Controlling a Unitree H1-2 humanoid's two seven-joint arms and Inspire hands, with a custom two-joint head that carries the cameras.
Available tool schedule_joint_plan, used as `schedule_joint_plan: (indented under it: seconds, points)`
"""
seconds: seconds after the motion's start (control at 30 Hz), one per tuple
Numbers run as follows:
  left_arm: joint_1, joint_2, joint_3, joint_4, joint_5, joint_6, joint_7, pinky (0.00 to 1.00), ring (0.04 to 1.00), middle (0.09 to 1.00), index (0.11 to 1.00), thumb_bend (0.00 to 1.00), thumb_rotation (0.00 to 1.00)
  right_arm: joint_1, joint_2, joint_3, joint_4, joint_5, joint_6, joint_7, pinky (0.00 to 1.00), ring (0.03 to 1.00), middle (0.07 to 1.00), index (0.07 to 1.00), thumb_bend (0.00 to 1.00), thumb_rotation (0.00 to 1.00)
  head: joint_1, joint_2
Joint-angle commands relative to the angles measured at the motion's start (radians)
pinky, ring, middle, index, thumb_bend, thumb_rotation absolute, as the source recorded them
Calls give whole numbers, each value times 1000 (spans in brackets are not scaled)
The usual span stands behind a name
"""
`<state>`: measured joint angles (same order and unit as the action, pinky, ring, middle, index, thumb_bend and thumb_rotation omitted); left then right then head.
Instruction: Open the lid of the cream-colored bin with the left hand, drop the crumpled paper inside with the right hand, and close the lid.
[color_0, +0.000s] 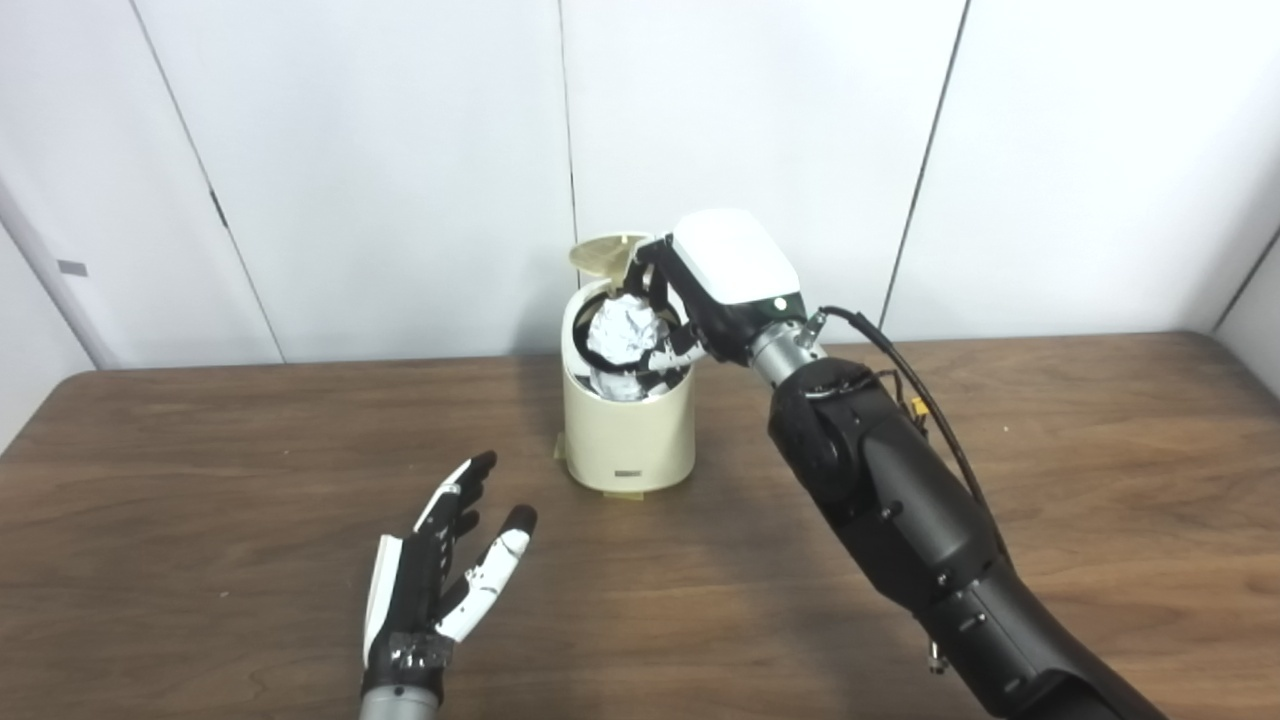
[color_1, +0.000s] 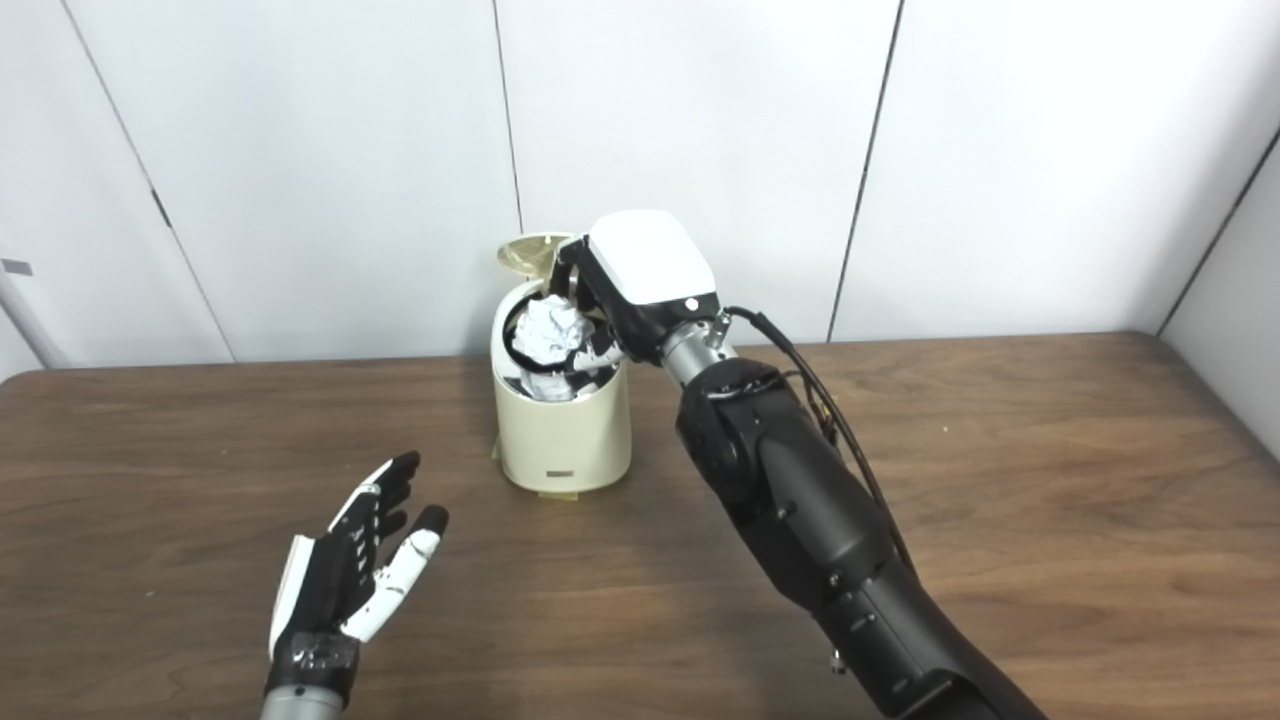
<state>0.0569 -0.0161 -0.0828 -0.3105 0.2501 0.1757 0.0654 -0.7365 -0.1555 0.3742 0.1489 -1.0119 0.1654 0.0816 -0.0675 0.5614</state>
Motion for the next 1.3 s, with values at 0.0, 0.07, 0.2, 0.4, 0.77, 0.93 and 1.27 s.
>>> schedule_joint_plan:
  seconds: [0.0,0.07,0.2,0.4,0.77,0.93,1.27]
  points:
    - [-14,-6,1,-26,4,-12,3,905,925,915,914,679,589,-39,-11,-11,-28,1,4,-14,235,323,431,518,528,0,-1,1]
    - [-15,-4,1,-26,6,-13,2,904,924,914,914,675,589,-37,-13,-7,-28,-3,4,-15,240,332,427,520,528,0,-4,2]
    - [-14,-3,1,-26,10,-11,3,902,922,913,913,679,594,-36,-15,-4,-26,-5,1,-20,228,315,418,523,526,0,-6,3]
    - [-13,-1,2,-24,9,-15,1,901,922,916,912,676,591,-36,-15,-4,-33,-8,11,-8,242,326,431,518,528,0,-8,6]
    - [-15,3,1,-28,12,-15,-1,895,929,927,901,679,587,-36,-10,4,-32,-32,66,26,185,255,470,591,563,0,-14,7]
    - [-15,5,0,-28,12,-19,-2,893,929,925,899,671,583,-31,-2,11,-21,-47,83,3,197,264,475,635,572,0,-13,9]
    - [-14,1,-4,-33,19,-7,-1,893,926,927,900,687,597,-32,8,21,23,-54,99,-18,174,240,473,639,573,0,-10,13]
